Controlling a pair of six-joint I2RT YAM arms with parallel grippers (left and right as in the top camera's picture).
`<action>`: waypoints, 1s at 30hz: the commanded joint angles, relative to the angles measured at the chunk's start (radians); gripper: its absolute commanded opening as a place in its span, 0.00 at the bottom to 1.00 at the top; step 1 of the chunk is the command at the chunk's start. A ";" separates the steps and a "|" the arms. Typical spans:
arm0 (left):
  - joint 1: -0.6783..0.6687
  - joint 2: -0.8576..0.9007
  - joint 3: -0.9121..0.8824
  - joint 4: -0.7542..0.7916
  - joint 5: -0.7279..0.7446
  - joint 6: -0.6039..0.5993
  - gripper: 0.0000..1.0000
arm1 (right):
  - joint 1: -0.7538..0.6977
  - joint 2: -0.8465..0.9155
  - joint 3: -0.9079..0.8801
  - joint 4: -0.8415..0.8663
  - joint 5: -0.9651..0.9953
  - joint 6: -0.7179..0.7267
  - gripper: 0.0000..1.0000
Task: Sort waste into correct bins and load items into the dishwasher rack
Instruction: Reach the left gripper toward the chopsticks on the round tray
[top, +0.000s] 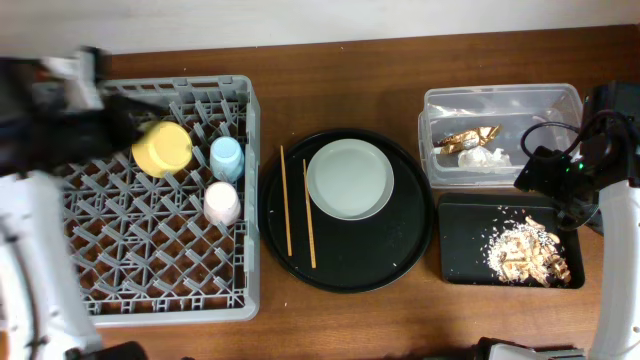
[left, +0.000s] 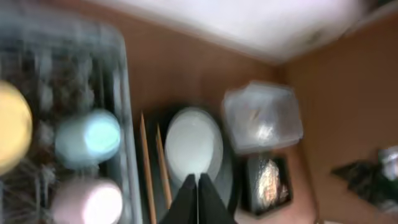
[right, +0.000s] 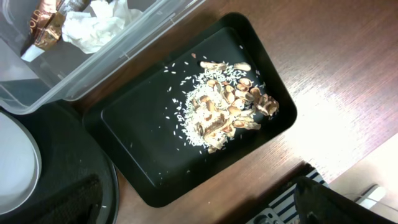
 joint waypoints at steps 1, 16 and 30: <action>-0.304 0.016 -0.071 -0.071 -0.409 0.021 0.12 | -0.006 0.002 0.010 -0.003 0.013 0.008 0.99; -0.954 0.016 -0.467 0.362 -0.773 -0.206 0.68 | -0.006 0.002 0.010 -0.003 0.013 0.008 0.99; -1.175 0.327 -0.468 0.829 -0.853 -0.182 0.63 | -0.006 0.002 0.010 -0.003 0.013 0.008 0.98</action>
